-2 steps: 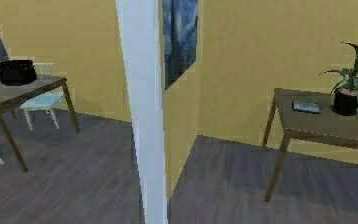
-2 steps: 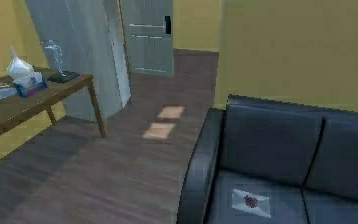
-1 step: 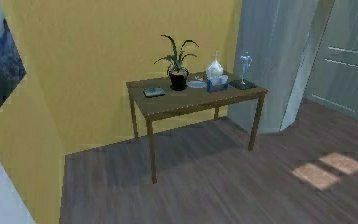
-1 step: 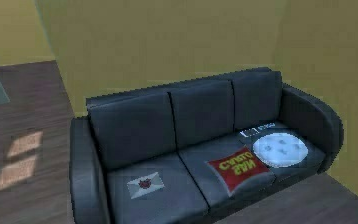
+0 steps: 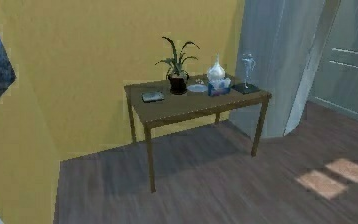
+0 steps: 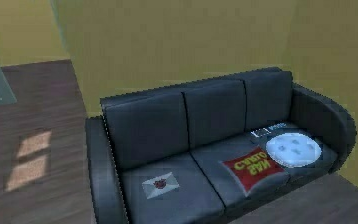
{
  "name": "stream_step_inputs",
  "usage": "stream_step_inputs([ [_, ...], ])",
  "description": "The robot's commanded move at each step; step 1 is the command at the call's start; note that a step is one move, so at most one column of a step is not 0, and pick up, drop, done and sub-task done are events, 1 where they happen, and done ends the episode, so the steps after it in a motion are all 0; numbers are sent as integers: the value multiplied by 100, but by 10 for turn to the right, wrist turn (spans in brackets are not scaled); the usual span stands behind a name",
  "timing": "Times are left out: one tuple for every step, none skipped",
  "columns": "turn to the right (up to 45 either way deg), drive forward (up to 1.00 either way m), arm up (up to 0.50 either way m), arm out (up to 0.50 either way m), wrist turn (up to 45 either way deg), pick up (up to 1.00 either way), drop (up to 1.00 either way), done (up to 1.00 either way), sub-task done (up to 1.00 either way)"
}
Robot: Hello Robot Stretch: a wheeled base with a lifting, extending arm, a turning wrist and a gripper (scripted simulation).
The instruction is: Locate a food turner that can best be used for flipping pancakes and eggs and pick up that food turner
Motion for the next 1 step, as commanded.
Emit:
stream_step_inputs([
  [-450, 0, 0, 0, 0, 0, 0, 0, 0],
])
